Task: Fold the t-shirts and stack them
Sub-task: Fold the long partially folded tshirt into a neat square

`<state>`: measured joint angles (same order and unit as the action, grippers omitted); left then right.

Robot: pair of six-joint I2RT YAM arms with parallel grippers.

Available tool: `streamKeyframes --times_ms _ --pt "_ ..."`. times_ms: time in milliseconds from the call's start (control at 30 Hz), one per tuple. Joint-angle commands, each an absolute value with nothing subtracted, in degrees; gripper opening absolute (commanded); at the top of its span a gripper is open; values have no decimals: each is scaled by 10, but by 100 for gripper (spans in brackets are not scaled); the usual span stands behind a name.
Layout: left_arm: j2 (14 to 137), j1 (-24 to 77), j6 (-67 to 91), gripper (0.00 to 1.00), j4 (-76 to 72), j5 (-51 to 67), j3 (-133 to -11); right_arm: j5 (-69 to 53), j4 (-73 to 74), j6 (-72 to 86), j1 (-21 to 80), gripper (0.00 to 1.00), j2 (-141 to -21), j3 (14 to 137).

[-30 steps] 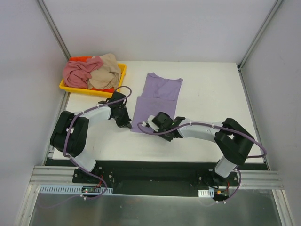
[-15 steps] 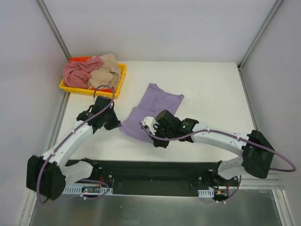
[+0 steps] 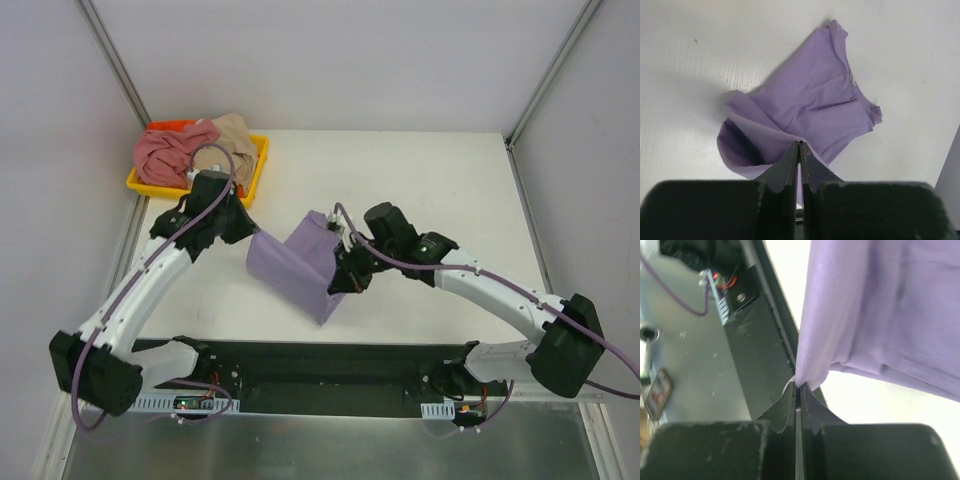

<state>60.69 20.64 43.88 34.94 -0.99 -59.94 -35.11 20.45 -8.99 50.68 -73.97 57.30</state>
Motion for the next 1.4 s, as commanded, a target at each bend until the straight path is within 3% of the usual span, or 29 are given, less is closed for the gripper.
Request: streamKeyframes --times_ms 0,333,767,933,967,1033,1100,1133,1167,1200,1367 --pt "713 216 416 0 301 -1 -687 -352 212 -54 419 1 -715 582" --pt "950 220 368 0 288 23 -886 -284 213 -68 266 1 -760 583" --pt "1167 216 316 0 289 101 -1018 -222 205 -70 195 1 -921 638" --pt "1213 212 308 0 289 132 -1035 -189 208 -67 189 12 -945 652" --pt "1216 211 305 9 289 134 -1039 -183 209 -65 188 18 -948 656" --pt "1213 211 298 49 289 142 -1047 -174 225 -65 187 52 -954 673" --pt "1196 211 294 85 290 145 -1044 -168 248 -65 188 73 -953 691" --pt "1183 211 292 99 289 145 -1040 -165 260 -63 190 83 -948 699" --pt "1170 211 289 99 289 142 -1035 -157 264 -55 192 94 -936 699" --pt "1152 212 287 99 289 142 -1026 -149 262 -47 194 96 -923 694" --pt "1021 212 298 99 288 95 -901 -72 208 63 240 96 -806 604"
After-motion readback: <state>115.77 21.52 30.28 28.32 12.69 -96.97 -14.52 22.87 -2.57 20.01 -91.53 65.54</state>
